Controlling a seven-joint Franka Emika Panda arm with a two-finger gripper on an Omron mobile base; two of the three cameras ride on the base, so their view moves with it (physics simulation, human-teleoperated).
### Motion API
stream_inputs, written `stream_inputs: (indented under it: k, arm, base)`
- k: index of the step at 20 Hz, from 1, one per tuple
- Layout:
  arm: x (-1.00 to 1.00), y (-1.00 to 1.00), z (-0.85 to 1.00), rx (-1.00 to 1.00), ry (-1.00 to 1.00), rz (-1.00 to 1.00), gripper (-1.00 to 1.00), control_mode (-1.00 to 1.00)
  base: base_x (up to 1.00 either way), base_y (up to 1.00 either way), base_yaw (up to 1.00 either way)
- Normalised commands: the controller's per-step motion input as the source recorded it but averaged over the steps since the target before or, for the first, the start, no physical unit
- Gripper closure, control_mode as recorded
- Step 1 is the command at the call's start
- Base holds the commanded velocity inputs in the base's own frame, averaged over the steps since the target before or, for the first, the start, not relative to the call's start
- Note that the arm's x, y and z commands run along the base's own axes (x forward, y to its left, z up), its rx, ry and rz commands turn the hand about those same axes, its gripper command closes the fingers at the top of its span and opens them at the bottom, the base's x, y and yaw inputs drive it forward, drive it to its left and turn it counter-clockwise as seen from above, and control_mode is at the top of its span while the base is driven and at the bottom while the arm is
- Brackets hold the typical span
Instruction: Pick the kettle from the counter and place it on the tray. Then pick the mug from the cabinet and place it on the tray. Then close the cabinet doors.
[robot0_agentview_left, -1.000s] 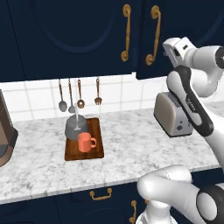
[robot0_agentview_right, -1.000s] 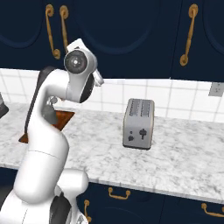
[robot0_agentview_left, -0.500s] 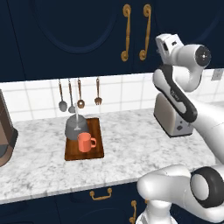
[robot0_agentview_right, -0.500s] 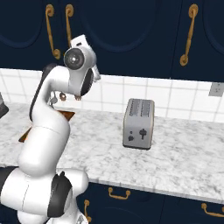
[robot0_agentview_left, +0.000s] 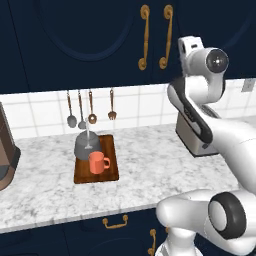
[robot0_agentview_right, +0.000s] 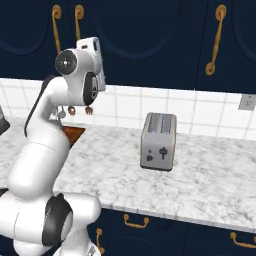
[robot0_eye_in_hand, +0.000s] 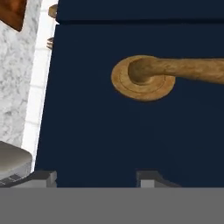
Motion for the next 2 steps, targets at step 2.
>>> stream_inputs:
  k: [2]
  arm:
    - [0.0, -0.17, -0.07, 0.16, 0.0, -0.14, -1.0, -1.0]
  base:
    - [0.0, 0.0, 0.0]
